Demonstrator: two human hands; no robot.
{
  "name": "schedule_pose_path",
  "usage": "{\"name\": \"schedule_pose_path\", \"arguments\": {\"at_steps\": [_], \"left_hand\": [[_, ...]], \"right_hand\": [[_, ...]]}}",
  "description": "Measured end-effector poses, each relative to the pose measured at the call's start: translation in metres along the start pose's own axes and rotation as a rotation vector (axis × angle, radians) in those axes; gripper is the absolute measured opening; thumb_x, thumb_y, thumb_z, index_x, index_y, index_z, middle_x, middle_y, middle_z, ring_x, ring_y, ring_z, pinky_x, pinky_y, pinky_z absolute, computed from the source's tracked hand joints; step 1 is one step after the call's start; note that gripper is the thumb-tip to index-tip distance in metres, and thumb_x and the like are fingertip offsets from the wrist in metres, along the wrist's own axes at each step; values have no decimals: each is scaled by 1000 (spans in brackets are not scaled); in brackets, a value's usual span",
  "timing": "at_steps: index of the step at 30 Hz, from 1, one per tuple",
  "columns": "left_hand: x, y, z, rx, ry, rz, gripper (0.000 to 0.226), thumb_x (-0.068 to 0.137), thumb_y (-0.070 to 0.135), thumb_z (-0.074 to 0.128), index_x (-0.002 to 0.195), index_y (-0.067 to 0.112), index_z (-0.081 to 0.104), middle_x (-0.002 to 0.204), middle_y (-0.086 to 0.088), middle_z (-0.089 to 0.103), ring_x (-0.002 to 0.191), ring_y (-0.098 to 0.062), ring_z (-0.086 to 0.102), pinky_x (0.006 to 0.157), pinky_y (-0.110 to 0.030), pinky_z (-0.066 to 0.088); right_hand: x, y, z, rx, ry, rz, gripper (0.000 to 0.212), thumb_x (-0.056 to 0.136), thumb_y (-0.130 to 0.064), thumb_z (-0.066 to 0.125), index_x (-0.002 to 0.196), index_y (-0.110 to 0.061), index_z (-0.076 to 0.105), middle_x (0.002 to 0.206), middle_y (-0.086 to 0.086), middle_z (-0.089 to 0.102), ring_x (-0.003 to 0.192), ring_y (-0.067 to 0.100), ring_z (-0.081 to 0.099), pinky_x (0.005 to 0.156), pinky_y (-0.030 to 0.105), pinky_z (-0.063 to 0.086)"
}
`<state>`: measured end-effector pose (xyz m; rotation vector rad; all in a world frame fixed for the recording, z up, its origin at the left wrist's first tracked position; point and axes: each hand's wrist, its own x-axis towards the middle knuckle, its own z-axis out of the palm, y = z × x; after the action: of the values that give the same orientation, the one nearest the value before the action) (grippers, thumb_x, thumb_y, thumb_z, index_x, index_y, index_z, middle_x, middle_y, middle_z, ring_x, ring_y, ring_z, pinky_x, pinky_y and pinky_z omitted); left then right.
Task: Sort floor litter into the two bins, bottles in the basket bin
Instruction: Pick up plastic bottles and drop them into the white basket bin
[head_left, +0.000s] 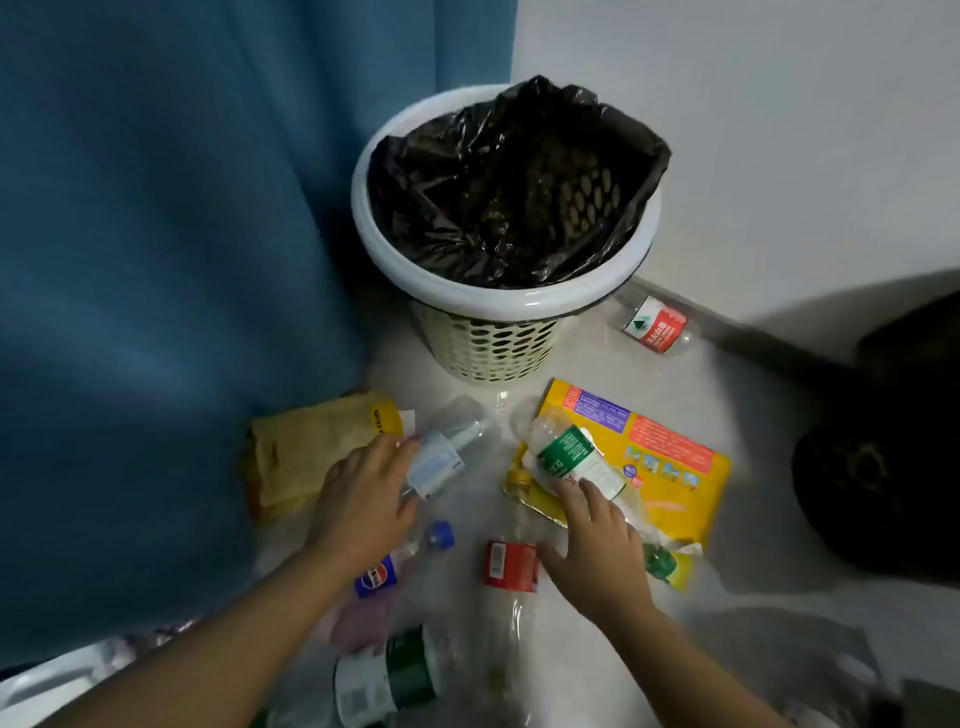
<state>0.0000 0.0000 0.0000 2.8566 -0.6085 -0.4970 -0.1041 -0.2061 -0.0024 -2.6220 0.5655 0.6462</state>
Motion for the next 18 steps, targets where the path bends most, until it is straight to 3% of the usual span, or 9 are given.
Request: {"name": "schedule_pose_path", "arguments": {"at_steps": [5,7,12,18], "left_hand": [[27,-5,44,-27,13,-21,64,89,39,52,145,24,26,147,-1,30,132,-22,33,105,-34,32],[29,-7,56,-36,33,-31,66,88,39,54,145,23,26,148,-2,29,133,-24,32,105,-35,31],[28,-11,68,-62,37,-48,70,86,33,57,146,20,25,149,-2,31,132,-25,34,102,-35,33],[25,-11,73,-41,21,-72,73,88,32,51,149,26,11,153,2,22,135,-22,29,105,-34,31]], "right_hand": [[38,12,22,-37,126,-4,69,88,-40,53,148,-28,21,156,4,20,143,30,16,115,43,16],[43,15,27,-32,193,-12,70,85,-39,59,146,-26,28,154,7,26,142,34,20,115,48,17],[46,23,28,-90,159,-44,70,90,-44,50,148,-30,15,158,0,12,145,28,9,117,44,8],[43,21,26,-68,169,-65,67,91,-43,49,148,-30,15,158,0,12,145,26,9,117,41,9]]}}
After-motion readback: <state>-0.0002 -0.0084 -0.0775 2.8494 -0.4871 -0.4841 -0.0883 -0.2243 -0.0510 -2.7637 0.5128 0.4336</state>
